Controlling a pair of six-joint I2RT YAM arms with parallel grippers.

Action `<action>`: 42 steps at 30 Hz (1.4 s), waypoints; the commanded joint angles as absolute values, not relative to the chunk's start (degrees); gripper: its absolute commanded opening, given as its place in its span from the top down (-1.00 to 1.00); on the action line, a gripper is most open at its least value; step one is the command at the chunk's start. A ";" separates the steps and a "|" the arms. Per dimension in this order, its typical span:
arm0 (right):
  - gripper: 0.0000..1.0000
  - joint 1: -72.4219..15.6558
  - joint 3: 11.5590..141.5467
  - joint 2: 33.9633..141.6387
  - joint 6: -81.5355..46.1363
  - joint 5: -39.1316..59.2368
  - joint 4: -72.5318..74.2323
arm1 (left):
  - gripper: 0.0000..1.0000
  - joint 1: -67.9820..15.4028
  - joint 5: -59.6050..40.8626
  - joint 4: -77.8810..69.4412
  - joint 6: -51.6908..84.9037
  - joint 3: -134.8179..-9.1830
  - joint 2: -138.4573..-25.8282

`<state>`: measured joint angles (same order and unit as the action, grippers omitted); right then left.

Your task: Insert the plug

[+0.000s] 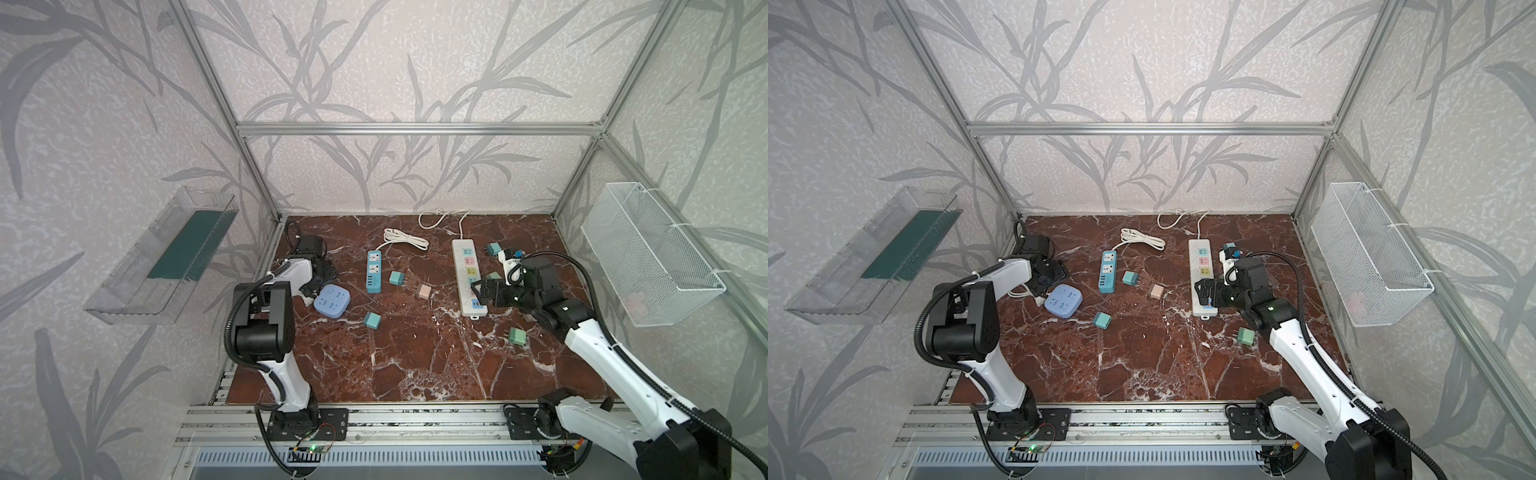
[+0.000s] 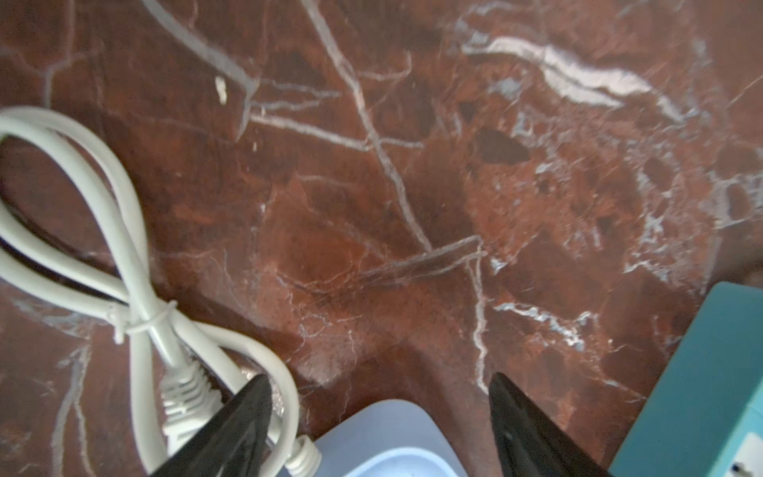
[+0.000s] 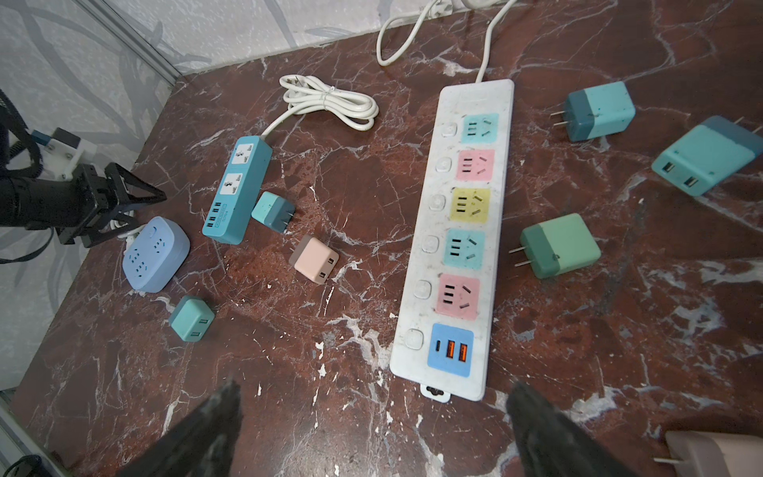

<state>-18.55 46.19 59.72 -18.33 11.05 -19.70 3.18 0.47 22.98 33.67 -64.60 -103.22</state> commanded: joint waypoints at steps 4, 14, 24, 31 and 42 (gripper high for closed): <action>-0.98 -18.97 45.82 57.74 -17.68 11.50 -20.13 | -0.62 1.32 -1.04 22.73 37.05 -60.47 -99.93; -0.98 -19.42 45.59 56.26 -17.84 10.91 -20.92 | -0.61 -4.86 2.33 20.03 49.22 -45.65 -87.67; -0.89 -32.77 48.86 63.13 -16.44 1.21 -23.55 | -0.63 -12.04 4.43 16.61 60.47 -36.17 -77.68; -0.83 -48.01 54.51 78.88 -20.66 -6.63 -20.01 | -0.63 -12.13 0.88 19.33 57.86 -40.85 -75.85; -0.65 -55.94 79.62 109.37 -11.17 -0.78 -22.93 | -0.72 -9.71 2.33 35.52 45.97 -54.55 -66.20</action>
